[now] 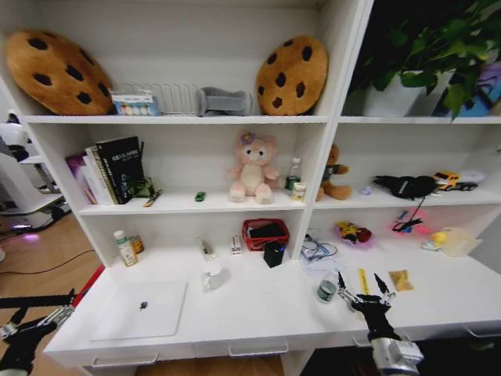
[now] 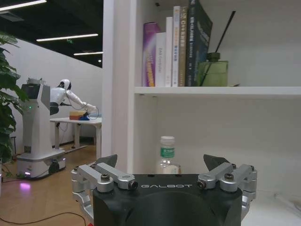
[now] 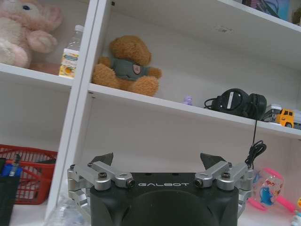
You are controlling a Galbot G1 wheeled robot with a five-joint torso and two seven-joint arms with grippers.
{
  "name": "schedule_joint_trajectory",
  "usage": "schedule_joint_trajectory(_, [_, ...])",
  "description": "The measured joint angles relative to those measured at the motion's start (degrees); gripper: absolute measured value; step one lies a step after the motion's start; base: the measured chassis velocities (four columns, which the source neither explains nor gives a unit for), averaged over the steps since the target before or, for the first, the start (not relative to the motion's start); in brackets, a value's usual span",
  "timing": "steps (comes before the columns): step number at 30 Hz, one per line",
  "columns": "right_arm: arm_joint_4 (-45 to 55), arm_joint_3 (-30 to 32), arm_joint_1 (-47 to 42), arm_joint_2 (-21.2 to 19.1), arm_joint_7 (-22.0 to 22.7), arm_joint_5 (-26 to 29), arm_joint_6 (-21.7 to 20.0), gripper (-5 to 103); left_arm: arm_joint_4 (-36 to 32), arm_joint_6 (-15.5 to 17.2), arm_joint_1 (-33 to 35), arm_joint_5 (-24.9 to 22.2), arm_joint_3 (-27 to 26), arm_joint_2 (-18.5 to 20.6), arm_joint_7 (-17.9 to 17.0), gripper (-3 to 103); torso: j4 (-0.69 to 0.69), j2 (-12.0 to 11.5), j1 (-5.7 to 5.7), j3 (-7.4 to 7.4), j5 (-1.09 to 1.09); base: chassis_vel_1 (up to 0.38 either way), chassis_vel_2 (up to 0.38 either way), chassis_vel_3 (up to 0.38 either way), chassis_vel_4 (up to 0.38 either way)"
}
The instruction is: Organize the objects on the table.
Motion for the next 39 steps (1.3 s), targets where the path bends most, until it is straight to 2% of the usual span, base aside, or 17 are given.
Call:
schedule_joint_trajectory(1, [0.1,-0.3,0.0,0.2,0.0,-0.4,0.1,100,0.0,0.0,0.0,0.0,0.0,0.0,0.0,100,-0.01,0.0,-0.01,-0.01,-0.07,-0.372,-0.367,0.371,0.36])
schedule_joint_trajectory(3, [0.2,-0.8,0.0,0.4,-0.1,-0.8,0.3,100,0.0,0.0,0.0,0.0,0.0,0.0,0.0,100,0.01,0.0,-0.02,-0.01,-0.07,-0.372,-0.366,0.355,0.358])
schedule_joint_trajectory(4, [0.3,-1.3,0.1,0.7,-0.1,-1.2,0.4,100,0.0,0.0,0.0,0.0,0.0,0.0,0.0,100,-0.02,0.0,0.0,0.0,-0.01,-0.341,-0.366,0.355,0.377])
schedule_joint_trajectory(7, [0.2,-2.3,0.1,1.5,-0.1,-1.8,0.7,100,0.0,0.0,0.0,0.0,0.0,0.0,0.0,100,-0.01,0.0,-0.01,-0.01,-0.07,-0.366,-0.356,0.334,0.331])
schedule_joint_trajectory(11, [-0.4,-3.5,0.1,2.2,0.0,-2.6,1.2,100,0.0,0.0,0.0,0.0,0.0,0.0,0.1,100,-0.01,0.0,0.01,0.01,0.01,-0.274,-0.294,0.287,0.293])
schedule_joint_trajectory(15, [-0.5,-4.9,0.6,2.3,-0.3,-0.1,1.7,100,0.0,0.0,0.0,0.0,0.0,0.0,0.1,100,-0.01,0.0,-0.01,0.0,-0.02,-0.108,-0.169,0.147,0.11])
schedule_joint_trajectory(25, [3.0,-11.4,2.7,1.2,-7.7,0.6,1.6,100,0.0,0.0,0.0,0.0,0.0,0.0,0.0,100,0.0,0.0,-0.01,-0.01,-0.06,0.032,0.034,-0.019,-0.046])
schedule_joint_trajectory(27, [3.3,-14.0,3.5,-0.4,-10.7,0.0,1.6,100,0.0,0.0,0.0,0.0,0.0,0.0,0.0,100,0.0,0.0,-0.01,-0.01,-0.04,0.0,0.0,0.0,0.0])
schedule_joint_trajectory(29, [3.0,-14.6,4.2,-1.4,-11.6,0.0,1.8,100,0.0,0.0,0.0,0.0,0.0,0.0,0.0,100,-0.01,0.0,-0.01,-0.01,-0.03,0.0,0.0,0.0,0.0])
schedule_joint_trajectory(31, [1.7,-16.6,6.4,-4.2,-13.6,1.0,2.0,100,0.0,0.0,0.0,0.0,0.0,0.0,0.0,100,0.0,0.0,-0.01,0.0,-0.02,0.0,0.0,0.0,0.0])
schedule_joint_trajectory(34, [0.9,-18.5,8.0,-5.6,-14.2,1.8,1.8,100,0.0,0.0,0.0,0.0,0.0,0.0,0.0,100,0.0,0.0,-0.01,0.0,-0.03,0.0,0.0,0.0,0.0])
schedule_joint_trajectory(35, [-0.1,-20.6,9.7,-6.7,-14.4,2.0,1.4,103,0.0,0.0,0.0,0.0,0.0,0.0,0.0,100,0.0,0.0,-0.01,0.0,-0.03,0.0,0.0,0.0,0.0])
schedule_joint_trajectory(39, [-3.0,-25.3,14.4,-8.0,-14.2,2.7,0.4,95,0.0,0.0,0.0,0.0,0.0,0.0,0.0,100,0.0,0.0,-0.01,0.0,-0.03,0.0,0.0,0.0,0.0])
